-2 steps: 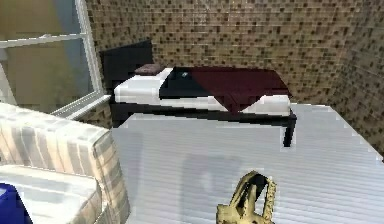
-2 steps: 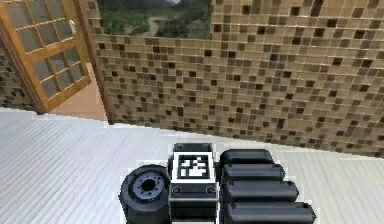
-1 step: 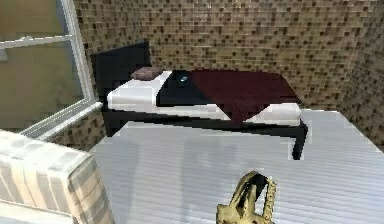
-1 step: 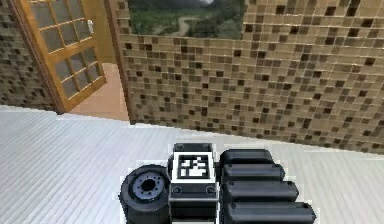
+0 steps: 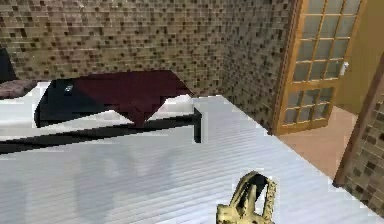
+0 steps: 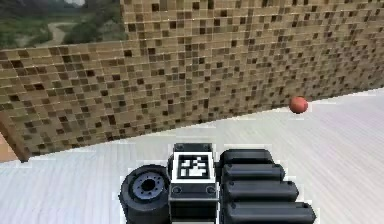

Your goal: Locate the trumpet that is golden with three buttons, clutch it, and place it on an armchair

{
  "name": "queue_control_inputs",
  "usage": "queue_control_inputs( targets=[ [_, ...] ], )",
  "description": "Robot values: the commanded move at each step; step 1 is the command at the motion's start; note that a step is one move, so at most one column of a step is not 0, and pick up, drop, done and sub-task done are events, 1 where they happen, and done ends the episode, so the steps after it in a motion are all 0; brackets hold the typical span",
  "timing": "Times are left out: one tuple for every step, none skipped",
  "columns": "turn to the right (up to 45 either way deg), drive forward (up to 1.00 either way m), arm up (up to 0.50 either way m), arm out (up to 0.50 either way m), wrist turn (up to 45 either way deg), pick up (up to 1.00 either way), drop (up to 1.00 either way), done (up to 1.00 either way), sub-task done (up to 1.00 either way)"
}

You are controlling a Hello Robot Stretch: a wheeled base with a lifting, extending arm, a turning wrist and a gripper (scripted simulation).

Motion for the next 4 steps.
queue_control_inputs(
  targets=[
    [-30.0, 0.0, 0.0, 0.0, 0.0, 0.0, 0.0, 0.0, 0.0],
    [36.0, 0.0, 0.0, 0.0, 0.0, 0.0, 0.0, 0.0, 0.0],
    [-39.0, 0.0, 0.0, 0.0, 0.0, 0.0, 0.0, 0.0, 0.0],
    [45.0, 0.0, 0.0, 0.0, 0.0, 0.0, 0.0, 0.0, 0.0]
  ],
)
